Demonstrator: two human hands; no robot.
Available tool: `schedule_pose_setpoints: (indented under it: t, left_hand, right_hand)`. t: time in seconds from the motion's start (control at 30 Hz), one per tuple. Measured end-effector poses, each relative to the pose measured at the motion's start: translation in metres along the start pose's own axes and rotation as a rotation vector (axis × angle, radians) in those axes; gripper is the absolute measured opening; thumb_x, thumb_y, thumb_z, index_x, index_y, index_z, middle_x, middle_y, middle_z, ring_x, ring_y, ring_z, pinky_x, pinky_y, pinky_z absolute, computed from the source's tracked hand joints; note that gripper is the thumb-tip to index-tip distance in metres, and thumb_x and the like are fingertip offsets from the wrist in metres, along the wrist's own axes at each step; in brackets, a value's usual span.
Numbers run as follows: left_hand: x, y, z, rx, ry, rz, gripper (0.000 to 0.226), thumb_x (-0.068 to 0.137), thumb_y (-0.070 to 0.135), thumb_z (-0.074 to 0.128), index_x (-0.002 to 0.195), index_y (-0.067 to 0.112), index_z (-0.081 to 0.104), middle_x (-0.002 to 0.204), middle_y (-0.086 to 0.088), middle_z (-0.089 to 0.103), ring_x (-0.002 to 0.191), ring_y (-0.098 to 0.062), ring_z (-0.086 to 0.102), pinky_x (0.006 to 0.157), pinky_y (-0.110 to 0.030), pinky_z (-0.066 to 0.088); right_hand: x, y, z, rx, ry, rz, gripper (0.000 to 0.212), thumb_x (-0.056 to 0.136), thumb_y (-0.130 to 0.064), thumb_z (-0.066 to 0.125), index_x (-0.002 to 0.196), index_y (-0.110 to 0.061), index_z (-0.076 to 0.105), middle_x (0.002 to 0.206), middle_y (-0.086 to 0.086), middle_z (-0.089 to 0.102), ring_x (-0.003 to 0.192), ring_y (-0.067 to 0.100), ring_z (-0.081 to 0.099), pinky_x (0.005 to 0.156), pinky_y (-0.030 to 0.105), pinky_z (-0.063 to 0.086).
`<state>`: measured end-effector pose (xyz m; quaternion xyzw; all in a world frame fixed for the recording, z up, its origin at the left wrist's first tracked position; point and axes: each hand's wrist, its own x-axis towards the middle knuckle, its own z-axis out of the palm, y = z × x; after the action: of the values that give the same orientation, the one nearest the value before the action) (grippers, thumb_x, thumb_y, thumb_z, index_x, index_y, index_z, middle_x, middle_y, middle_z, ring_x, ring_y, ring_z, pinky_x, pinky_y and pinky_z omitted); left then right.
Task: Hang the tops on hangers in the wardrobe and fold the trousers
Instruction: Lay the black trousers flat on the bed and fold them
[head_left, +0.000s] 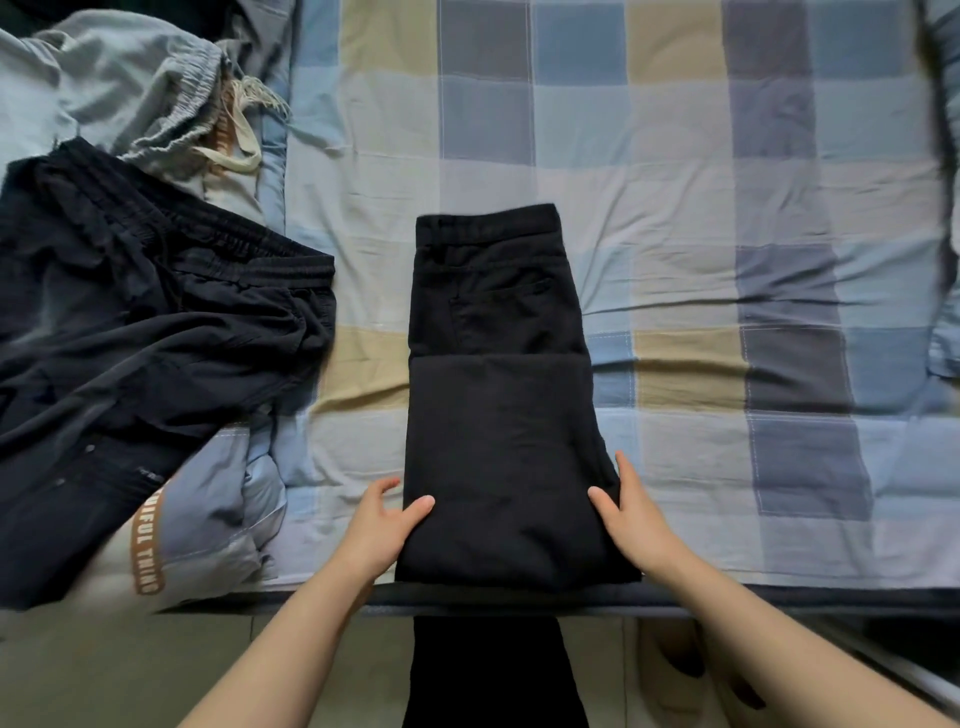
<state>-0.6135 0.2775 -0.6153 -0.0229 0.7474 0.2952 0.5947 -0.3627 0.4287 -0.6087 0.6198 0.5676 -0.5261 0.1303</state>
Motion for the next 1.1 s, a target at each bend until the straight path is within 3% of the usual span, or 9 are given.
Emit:
schedule_pose_setpoints:
  t: [0.13,0.2,0.3,0.47,0.57,0.67,0.83,0.97,1.1]
  left_hand:
    - [-0.055,0.01,-0.021,-0.012,-0.144,0.024,0.092,0.082,0.018,0.077,0.149,0.044,0.021,0.13,-0.007,0.063,0.102,-0.023,0.069,0.096,-0.049,0.052]
    - [-0.071,0.023,-0.032,-0.031,-0.281,0.027,0.081,0.08,0.016,0.077,0.144,0.045,0.036,0.129,0.003,0.064,0.11,-0.021,0.066,0.098,-0.046,0.051]
    - [-0.067,0.063,-0.04,-0.108,-0.429,0.018,0.048,0.086,0.013,0.064,0.128,0.038,0.06,0.105,0.011,0.073,0.085,-0.011,0.072,0.062,-0.024,0.056]
    - [0.011,0.157,-0.03,-0.254,-0.193,0.056,0.018,0.092,0.013,0.05,0.085,0.016,0.067,0.062,0.0,0.058,0.045,-0.008,0.05,0.04,-0.016,0.042]
    - [0.06,0.199,-0.023,-0.118,-0.025,0.126,0.025,0.099,0.035,0.045,0.082,0.021,0.057,0.064,-0.002,0.044,0.045,-0.009,0.034,0.043,-0.018,0.031]
    - [0.09,0.201,-0.016,0.312,0.047,0.098,0.039,0.095,0.055,0.045,0.115,0.023,0.054,0.089,0.001,0.048,0.068,-0.015,0.042,0.064,-0.026,0.035]
    - [0.1,0.148,-0.002,0.381,-0.097,0.044,0.041,0.096,0.034,0.057,0.134,0.019,0.048,0.12,-0.001,0.058,0.084,-0.014,0.054,0.071,-0.026,0.041]
    - [0.106,0.119,0.005,0.249,-0.054,0.065,0.052,0.092,0.037,0.063,0.138,0.024,0.042,0.13,0.003,0.059,0.112,-0.019,0.06,0.094,-0.04,0.05]
    - [0.114,0.12,0.011,0.121,-0.045,0.116,0.044,0.089,0.047,0.064,0.129,0.037,0.049,0.115,0.019,0.064,0.099,-0.002,0.061,0.071,-0.024,0.048]
  right_hand:
    - [-0.052,-0.003,-0.028,0.143,-0.117,-0.051,0.06,0.093,-0.02,0.056,0.136,-0.055,0.034,0.135,-0.023,0.046,0.116,0.0,0.052,0.095,0.021,0.04]
    - [-0.062,-0.013,-0.046,0.289,-0.184,0.014,0.05,0.09,-0.008,0.058,0.123,-0.045,0.054,0.126,-0.018,0.058,0.099,-0.007,0.06,0.08,0.013,0.046]
    - [-0.048,-0.042,-0.071,0.467,-0.268,0.126,0.039,0.086,0.001,0.058,0.116,-0.024,0.066,0.101,-0.005,0.073,0.076,0.007,0.071,0.058,0.016,0.052]
    - [0.032,-0.122,-0.109,0.607,-0.277,0.086,0.022,0.083,-0.032,0.056,0.1,-0.019,0.062,0.068,0.007,0.065,0.05,0.016,0.061,0.045,0.018,0.041]
    - [0.091,-0.158,-0.111,0.686,-0.107,0.011,0.04,0.097,-0.053,0.031,0.115,-0.022,0.048,0.072,0.014,0.072,0.059,0.024,0.07,0.048,0.019,0.045]
    - [0.122,-0.156,-0.094,0.578,-0.003,-0.029,0.039,0.099,-0.04,0.038,0.134,-0.022,0.038,0.113,0.015,0.066,0.086,0.029,0.072,0.064,0.028,0.054]
    - [0.137,-0.115,-0.056,0.066,0.16,-0.077,0.06,0.09,-0.033,0.057,0.142,-0.011,0.039,0.14,0.011,0.045,0.129,0.029,0.045,0.108,0.042,0.038]
    - [0.14,-0.099,-0.053,0.16,-0.052,-0.018,0.074,0.089,-0.049,0.057,0.149,-0.018,0.027,0.147,0.003,0.04,0.135,0.023,0.039,0.112,0.041,0.033]
    - [0.146,-0.104,-0.041,0.373,-0.162,-0.128,0.058,0.094,-0.04,0.056,0.145,-0.018,0.038,0.138,-0.006,0.052,0.124,0.013,0.051,0.102,0.027,0.04]
